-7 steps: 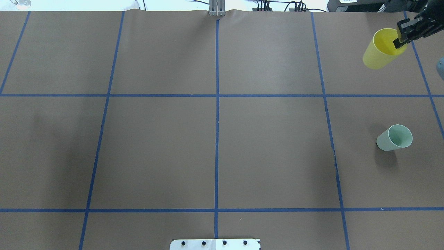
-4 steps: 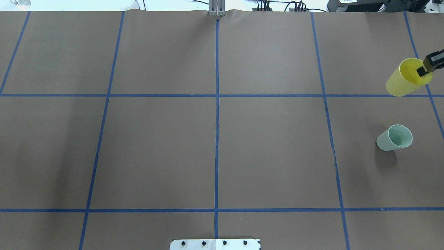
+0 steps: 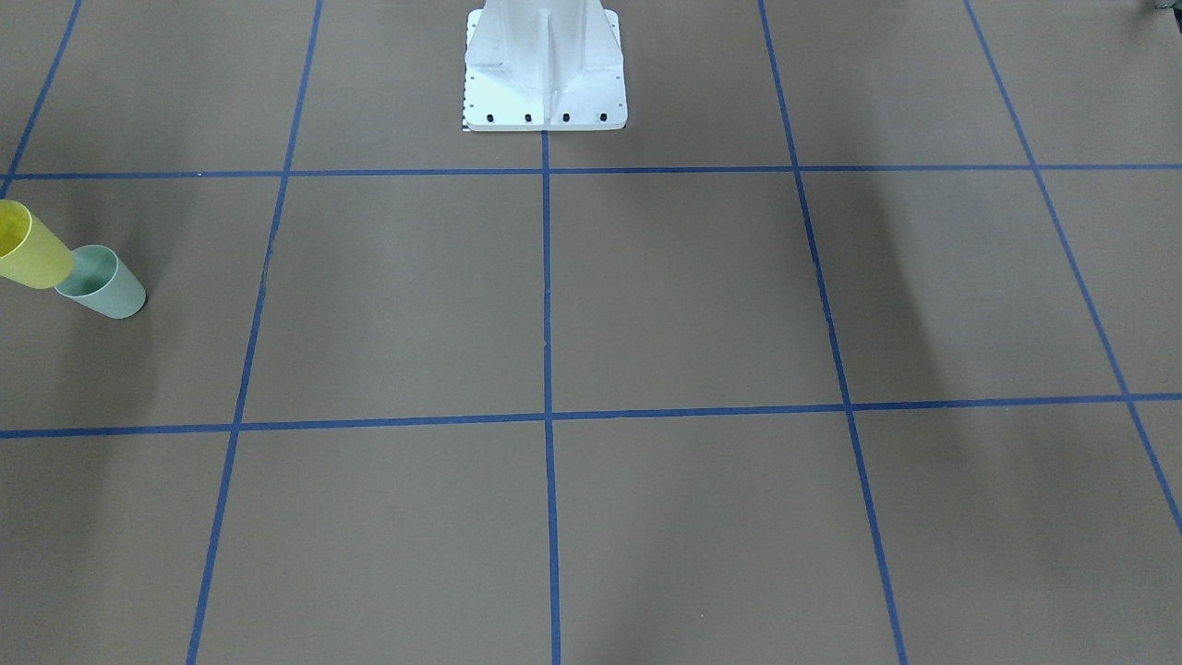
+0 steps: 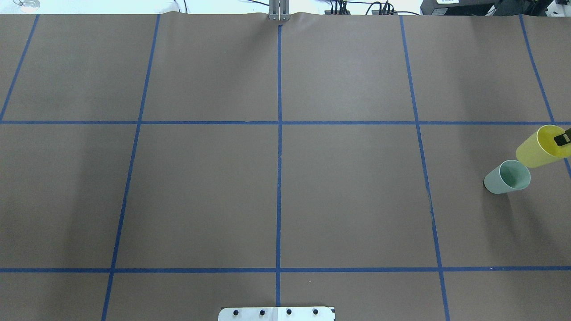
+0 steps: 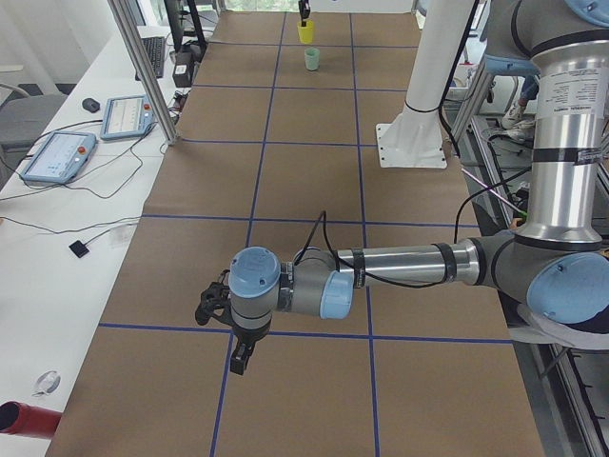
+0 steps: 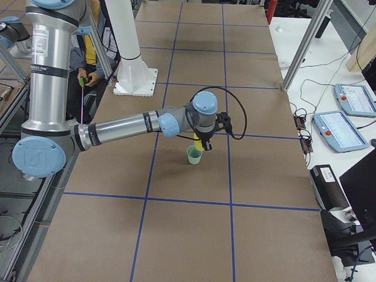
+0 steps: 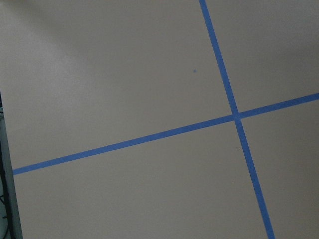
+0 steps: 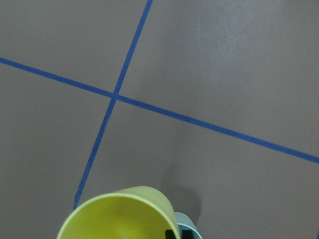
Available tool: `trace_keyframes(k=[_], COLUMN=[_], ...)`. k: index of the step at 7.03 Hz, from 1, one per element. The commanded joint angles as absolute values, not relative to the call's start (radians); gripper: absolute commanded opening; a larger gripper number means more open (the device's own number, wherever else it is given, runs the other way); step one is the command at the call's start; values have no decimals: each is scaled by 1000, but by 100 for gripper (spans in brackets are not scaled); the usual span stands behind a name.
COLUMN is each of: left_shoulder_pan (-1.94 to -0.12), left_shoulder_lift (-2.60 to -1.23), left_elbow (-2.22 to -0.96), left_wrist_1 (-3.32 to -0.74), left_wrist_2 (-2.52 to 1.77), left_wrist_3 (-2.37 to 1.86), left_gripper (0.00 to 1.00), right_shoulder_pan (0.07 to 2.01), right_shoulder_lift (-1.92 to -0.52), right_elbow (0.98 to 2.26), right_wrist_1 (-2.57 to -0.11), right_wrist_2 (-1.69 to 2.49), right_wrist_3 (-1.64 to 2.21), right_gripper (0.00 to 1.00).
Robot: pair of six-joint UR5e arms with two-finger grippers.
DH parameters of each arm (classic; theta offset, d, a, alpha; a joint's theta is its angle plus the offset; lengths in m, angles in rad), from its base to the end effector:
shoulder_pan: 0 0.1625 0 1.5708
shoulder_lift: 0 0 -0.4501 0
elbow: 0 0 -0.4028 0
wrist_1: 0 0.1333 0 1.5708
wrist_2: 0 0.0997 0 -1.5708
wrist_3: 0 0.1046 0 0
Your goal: Transfer and stack yellow cup on green cup
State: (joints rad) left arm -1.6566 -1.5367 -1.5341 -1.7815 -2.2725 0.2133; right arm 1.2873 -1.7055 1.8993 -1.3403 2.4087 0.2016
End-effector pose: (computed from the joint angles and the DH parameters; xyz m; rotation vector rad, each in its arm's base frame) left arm -0.1081 -0.4889 0.7060 0.2373 0.6735 0.1711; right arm -0.0738 -0.4519 0.5537 0.1895 -0.8980 -0.2538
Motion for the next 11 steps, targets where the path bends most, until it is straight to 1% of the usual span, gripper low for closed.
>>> trace_keyframes(k=[1, 6, 8, 11], left_shoulder_pan=[-1657, -1655, -1655, -1654], left_shoulder_lift=[-1481, -1476, -1476, -1476], left_elbow=[-1590, -1601, -1601, -1601], left_wrist_1=[-1786, -1787, -1787, -1787], left_wrist_2=[-2276, -2279, -2279, -2279], left_wrist_3=[212, 213, 213, 213], left_gripper=[100, 100, 100, 100], right_shoulder_pan=[1284, 1250, 1200, 1175], right_shoulder_lift=[-1723, -1735, -1769, -1775], right_elbow=[1850, 1844, 1844, 1839], right_wrist_1=[-1227, -1164, -1036, -1022], right_wrist_2=[2416, 2419, 2410, 2350], right_wrist_3=[306, 350, 469, 483], right_gripper=[0, 0, 0, 0])
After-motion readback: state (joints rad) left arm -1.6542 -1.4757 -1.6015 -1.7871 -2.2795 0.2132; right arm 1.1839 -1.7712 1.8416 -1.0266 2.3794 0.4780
